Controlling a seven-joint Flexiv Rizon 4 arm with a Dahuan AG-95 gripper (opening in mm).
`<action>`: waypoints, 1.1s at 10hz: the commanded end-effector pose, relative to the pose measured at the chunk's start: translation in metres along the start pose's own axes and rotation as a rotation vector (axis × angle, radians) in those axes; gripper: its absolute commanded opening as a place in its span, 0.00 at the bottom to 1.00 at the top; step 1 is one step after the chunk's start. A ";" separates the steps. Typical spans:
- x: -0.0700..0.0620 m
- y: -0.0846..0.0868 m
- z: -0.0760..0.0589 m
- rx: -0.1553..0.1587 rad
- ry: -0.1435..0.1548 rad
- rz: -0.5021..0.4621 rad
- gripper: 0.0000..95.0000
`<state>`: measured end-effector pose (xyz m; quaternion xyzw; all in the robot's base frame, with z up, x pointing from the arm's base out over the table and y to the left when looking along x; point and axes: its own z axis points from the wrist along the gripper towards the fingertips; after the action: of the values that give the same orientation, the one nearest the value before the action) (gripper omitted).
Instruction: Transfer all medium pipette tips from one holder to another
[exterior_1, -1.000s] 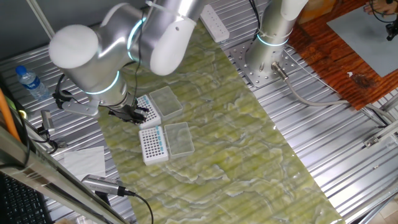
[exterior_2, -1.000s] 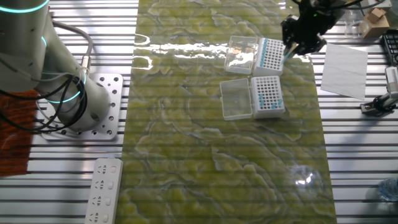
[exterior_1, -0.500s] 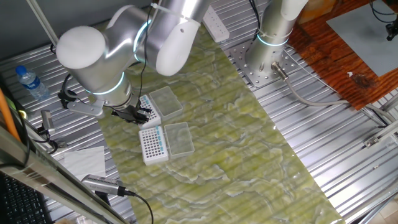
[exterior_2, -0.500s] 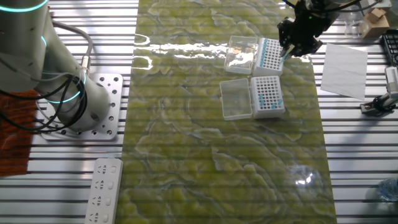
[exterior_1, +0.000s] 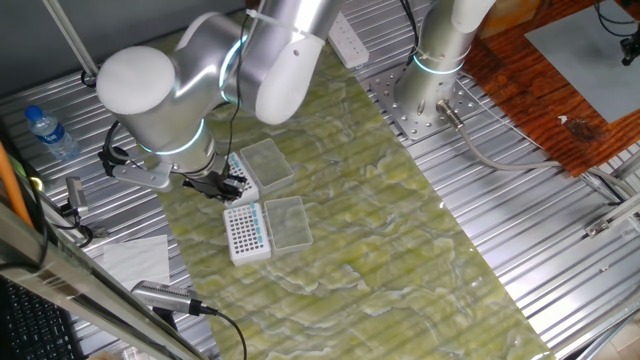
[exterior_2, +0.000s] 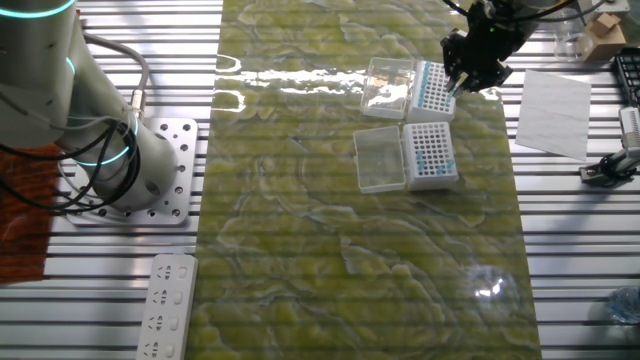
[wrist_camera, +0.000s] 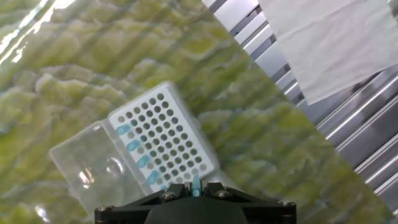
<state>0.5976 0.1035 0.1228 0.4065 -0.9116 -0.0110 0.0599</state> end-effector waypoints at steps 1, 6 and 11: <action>-0.001 0.000 0.001 0.001 -0.001 0.002 0.00; 0.000 0.001 0.006 0.020 -0.019 -0.032 0.20; 0.013 -0.001 0.012 0.038 -0.025 -0.077 0.40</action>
<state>0.5900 0.0957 0.1120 0.4417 -0.8962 -0.0012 0.0419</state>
